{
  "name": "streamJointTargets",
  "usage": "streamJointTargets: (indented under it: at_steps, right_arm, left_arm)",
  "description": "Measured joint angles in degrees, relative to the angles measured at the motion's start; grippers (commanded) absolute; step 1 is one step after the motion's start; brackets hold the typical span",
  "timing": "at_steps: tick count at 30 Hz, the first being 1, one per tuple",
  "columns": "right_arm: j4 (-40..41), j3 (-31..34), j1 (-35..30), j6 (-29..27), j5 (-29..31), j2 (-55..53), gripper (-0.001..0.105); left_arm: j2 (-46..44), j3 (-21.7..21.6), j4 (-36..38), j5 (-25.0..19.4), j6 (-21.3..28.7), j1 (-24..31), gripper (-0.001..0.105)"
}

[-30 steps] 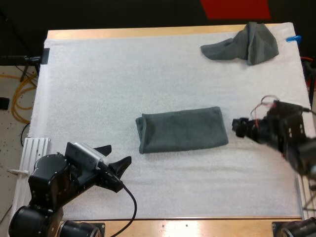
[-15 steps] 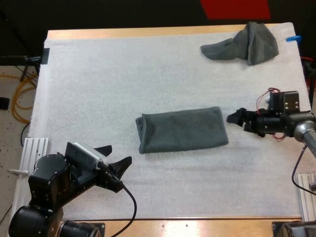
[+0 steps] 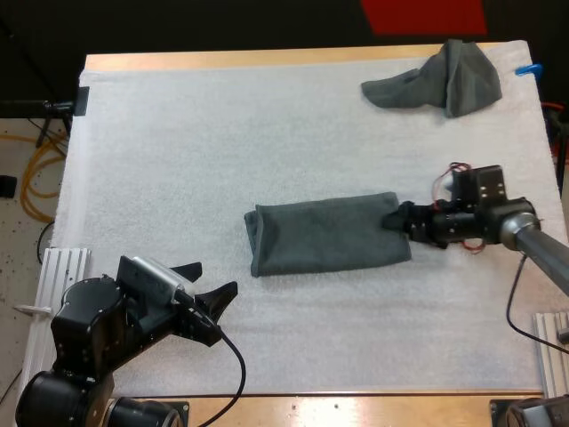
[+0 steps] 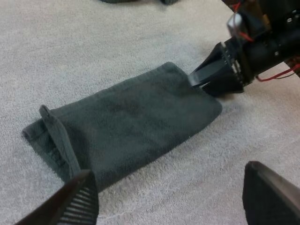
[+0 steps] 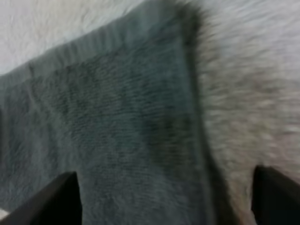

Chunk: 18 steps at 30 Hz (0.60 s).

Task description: Pick towel from pile fold and stack

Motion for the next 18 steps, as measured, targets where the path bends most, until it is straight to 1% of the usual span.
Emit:
streamJointTargets:
  at_steps: [6, 8, 9, 11, 13, 14, 15, 18]
  right_arm:
    - [-0.6, -1.8, 3.7, 0.5, -0.9, 1.9, 0.073]
    - [-0.6, -2.0, 4.3, 0.5, -1.2, 2.4, 0.071]
    - [-0.5, -2.1, 4.3, 0.5, -1.3, 2.5, 0.066]
    - [0.3, -2.0, 4.3, 0.6, -0.7, 2.5, 0.05]
    - [1.5, -2.0, 4.3, 0.4, 0.5, 2.7, 0.024]
    - [2.3, -2.0, 4.3, -0.3, 0.7, 2.9, 0.014]
    - [3.0, -2.0, 4.3, -0.8, 0.8, 3.0, 0.001]
    - [4.3, -2.0, 4.3, -2.0, 1.2, 3.0, 0.001]
  left_arm:
    - [0.0, 0.0, 0.0, 0.0, 0.0, 0.0, 0.063]
    - [0.0, 0.0, 0.0, 0.0, 0.0, 0.0, 0.063]
    - [0.0, 0.0, 0.0, 0.0, 0.0, 0.0, 0.063]
    - [0.0, 0.0, 0.0, 0.1, 0.0, 0.0, 0.063]
    - [0.0, 0.0, 0.0, 0.5, 0.0, 0.0, 0.063]
    - [0.0, 0.0, 0.0, 0.6, 0.0, 0.0, 0.063]
    - [0.0, 0.0, 0.0, 0.7, 0.0, 0.0, 0.063]
    - [0.0, 0.0, 0.0, 0.7, 0.0, 0.0, 0.063]
